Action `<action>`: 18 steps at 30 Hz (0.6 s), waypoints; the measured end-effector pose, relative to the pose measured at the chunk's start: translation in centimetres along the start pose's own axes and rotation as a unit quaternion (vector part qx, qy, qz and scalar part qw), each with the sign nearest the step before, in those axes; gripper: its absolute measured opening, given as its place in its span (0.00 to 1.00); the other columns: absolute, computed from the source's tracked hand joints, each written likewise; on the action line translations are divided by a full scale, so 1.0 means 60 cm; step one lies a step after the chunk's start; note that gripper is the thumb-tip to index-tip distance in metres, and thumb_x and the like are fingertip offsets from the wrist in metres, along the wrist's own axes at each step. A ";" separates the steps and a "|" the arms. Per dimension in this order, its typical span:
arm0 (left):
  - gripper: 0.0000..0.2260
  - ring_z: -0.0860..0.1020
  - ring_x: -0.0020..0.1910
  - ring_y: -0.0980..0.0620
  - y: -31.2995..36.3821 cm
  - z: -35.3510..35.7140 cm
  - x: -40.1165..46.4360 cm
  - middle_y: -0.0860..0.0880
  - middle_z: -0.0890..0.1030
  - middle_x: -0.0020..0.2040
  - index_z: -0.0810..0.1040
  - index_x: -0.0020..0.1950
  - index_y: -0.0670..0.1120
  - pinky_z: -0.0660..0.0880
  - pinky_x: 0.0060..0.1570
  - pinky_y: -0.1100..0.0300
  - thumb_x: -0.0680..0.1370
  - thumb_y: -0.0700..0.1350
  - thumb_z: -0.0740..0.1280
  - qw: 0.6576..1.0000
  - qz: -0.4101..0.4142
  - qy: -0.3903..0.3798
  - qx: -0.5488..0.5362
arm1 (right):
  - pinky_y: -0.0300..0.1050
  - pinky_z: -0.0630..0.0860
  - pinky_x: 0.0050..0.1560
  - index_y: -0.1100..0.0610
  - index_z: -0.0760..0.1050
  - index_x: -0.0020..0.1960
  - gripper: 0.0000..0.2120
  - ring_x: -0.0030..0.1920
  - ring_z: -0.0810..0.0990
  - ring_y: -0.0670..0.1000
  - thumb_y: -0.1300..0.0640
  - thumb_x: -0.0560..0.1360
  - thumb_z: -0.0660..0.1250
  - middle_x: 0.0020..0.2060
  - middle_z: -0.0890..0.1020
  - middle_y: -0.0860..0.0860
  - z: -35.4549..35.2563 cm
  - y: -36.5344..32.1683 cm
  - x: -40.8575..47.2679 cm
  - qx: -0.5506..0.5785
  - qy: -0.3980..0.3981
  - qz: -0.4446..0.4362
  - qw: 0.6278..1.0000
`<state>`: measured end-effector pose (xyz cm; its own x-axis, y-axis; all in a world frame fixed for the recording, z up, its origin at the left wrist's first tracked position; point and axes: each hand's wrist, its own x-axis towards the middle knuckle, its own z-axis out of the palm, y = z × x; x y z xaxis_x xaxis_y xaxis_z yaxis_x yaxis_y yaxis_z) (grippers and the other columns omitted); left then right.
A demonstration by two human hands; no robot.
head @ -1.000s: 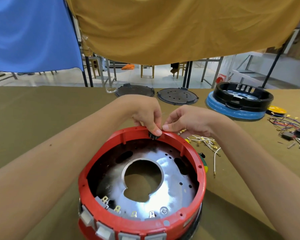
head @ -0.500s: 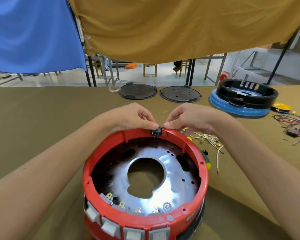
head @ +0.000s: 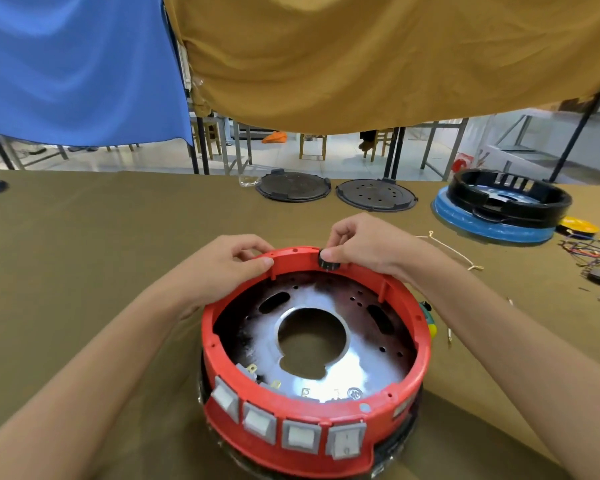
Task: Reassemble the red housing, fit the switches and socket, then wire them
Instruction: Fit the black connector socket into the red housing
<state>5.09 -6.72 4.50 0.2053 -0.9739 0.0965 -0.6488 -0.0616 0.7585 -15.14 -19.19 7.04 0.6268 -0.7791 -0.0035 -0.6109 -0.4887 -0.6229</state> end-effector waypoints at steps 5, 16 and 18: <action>0.06 0.81 0.37 0.63 0.006 -0.011 0.005 0.52 0.86 0.43 0.85 0.52 0.53 0.74 0.38 0.71 0.78 0.47 0.70 1.000 0.020 0.006 -0.009 | 0.44 0.73 0.43 0.52 0.82 0.42 0.10 0.43 0.80 0.47 0.45 0.73 0.73 0.39 0.83 0.47 -0.001 0.007 -0.015 0.046 0.014 0.017 0.999; 0.23 0.83 0.44 0.56 0.012 -0.050 -0.107 0.54 0.83 0.48 0.72 0.58 0.60 0.78 0.32 0.60 0.69 0.67 0.72 0.982 -0.180 -0.036 -0.051 | 0.38 0.73 0.41 0.48 0.80 0.53 0.09 0.47 0.81 0.44 0.49 0.75 0.72 0.47 0.82 0.45 0.017 0.031 -0.069 0.154 0.088 0.041 0.983; 0.20 0.82 0.36 0.59 0.010 -0.034 -0.139 0.55 0.83 0.44 0.73 0.57 0.60 0.74 0.26 0.64 0.70 0.60 0.75 0.980 -0.177 -0.060 -0.071 | 0.39 0.76 0.44 0.48 0.78 0.59 0.12 0.48 0.83 0.46 0.57 0.76 0.71 0.51 0.82 0.46 0.021 0.035 -0.082 0.210 0.064 0.058 0.974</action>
<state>4.47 1.83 5.48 0.3061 -0.9161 -0.2591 -0.4423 -0.3779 0.8134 -18.86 -15.89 4.76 0.4843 -0.8748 -0.0121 -0.4049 -0.2119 -0.8895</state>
